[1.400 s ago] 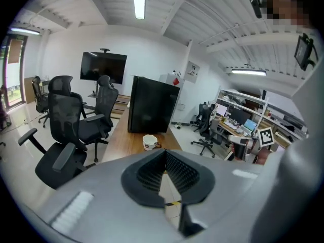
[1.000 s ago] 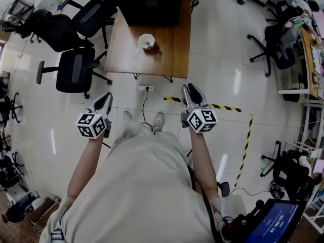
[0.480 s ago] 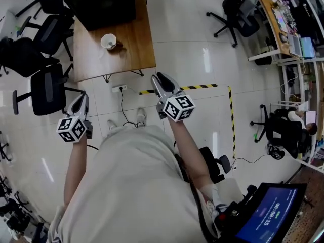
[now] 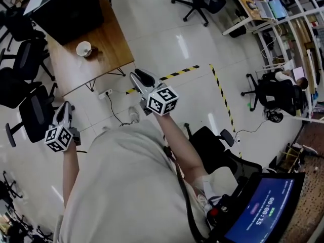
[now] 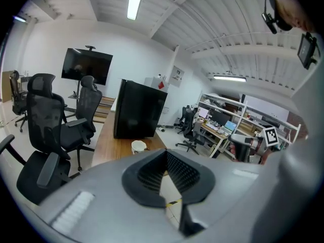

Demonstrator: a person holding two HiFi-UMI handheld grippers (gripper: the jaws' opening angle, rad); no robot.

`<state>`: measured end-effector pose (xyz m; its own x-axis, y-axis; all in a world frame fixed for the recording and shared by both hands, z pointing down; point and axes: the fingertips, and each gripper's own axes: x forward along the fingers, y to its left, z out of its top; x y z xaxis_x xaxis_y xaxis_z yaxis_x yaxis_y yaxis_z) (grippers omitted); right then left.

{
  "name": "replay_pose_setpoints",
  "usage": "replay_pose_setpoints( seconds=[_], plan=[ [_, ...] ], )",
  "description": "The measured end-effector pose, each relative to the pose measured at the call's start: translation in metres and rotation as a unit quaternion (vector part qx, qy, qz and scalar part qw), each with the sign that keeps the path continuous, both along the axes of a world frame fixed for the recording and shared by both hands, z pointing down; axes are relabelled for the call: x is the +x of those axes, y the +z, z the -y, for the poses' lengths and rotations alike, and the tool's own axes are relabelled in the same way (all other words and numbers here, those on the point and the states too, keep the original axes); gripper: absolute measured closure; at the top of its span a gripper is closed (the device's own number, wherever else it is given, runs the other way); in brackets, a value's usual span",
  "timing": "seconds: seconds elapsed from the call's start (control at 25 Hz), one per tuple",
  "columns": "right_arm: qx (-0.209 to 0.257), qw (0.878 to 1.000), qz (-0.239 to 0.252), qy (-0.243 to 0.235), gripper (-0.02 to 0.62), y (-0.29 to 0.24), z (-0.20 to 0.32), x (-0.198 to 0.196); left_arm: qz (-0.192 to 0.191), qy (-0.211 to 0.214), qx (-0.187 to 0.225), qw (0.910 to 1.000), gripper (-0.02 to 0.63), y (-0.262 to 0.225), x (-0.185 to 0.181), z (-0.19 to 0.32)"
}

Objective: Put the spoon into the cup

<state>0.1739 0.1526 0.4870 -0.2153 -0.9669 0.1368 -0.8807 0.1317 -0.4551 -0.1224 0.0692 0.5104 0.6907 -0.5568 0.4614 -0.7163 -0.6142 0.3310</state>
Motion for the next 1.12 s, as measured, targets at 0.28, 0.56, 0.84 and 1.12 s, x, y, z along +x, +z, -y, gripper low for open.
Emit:
replay_pose_setpoints(
  seconds=[0.28,0.56,0.84,1.12],
  plan=[
    [-0.015,1.0,-0.002,0.017,0.495,0.009,-0.014,-0.018,-0.009,0.01,-0.011,0.9999,0.606,0.006,-0.02,0.0],
    [-0.03,0.999,-0.001,0.015,0.494,0.015,-0.019,-0.042,-0.022,0.012,-0.022,0.9994,0.606,0.014,-0.035,-0.003],
    [-0.039,0.999,-0.011,0.002,0.492,0.013,-0.026,-0.051,-0.048,0.014,-0.012,0.9987,0.606,0.006,-0.032,-0.012],
    [-0.075,0.995,-0.071,-0.002,0.492,0.035,-0.029,-0.059,-0.07,0.011,0.002,0.9975,0.606,0.004,-0.036,-0.007]
  ],
)
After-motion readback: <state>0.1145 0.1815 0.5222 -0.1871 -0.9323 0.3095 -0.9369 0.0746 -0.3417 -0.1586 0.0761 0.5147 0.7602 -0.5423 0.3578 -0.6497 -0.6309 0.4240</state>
